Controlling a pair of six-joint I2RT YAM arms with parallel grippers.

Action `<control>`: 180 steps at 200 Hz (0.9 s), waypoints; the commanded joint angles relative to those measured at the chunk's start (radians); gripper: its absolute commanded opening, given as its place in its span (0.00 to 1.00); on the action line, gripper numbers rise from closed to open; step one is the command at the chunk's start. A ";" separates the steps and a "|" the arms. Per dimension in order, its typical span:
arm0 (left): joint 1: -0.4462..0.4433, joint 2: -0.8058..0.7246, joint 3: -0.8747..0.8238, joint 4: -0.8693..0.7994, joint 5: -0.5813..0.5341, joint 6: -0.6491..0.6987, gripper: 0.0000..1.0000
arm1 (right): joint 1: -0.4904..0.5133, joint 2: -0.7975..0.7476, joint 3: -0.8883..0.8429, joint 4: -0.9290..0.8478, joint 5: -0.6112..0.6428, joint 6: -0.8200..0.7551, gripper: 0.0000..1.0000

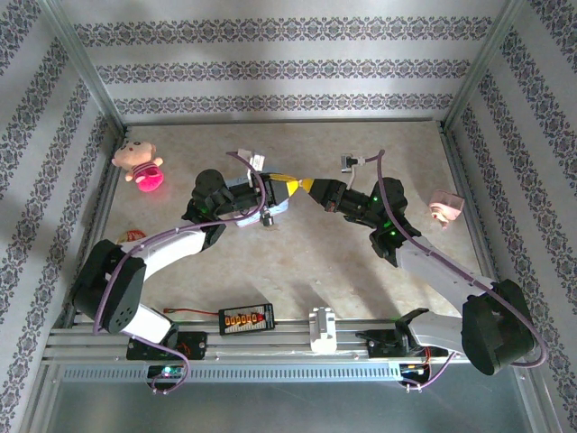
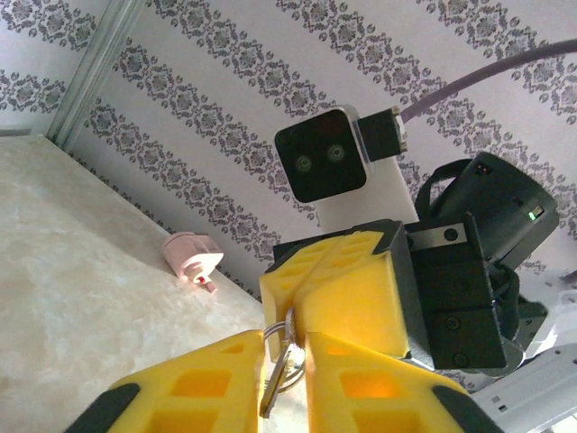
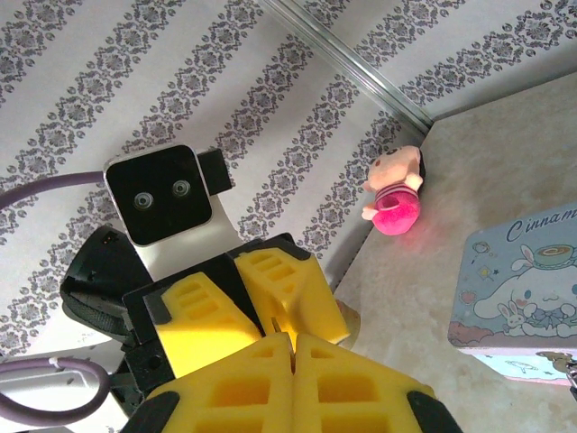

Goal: Unlock a padlock with a key

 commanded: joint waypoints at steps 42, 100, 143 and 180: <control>0.031 -0.045 -0.006 -0.008 -0.004 0.033 0.28 | 0.011 0.002 0.034 0.041 -0.016 -0.010 0.00; 0.031 -0.012 0.001 0.011 0.015 0.018 0.35 | 0.016 0.014 0.042 0.043 -0.016 -0.011 0.00; 0.031 0.010 0.000 0.029 0.041 0.003 0.26 | 0.017 0.021 0.045 0.046 -0.015 -0.010 0.00; 0.030 0.000 -0.015 0.031 0.042 0.009 0.24 | 0.017 0.020 0.044 0.047 -0.014 -0.014 0.00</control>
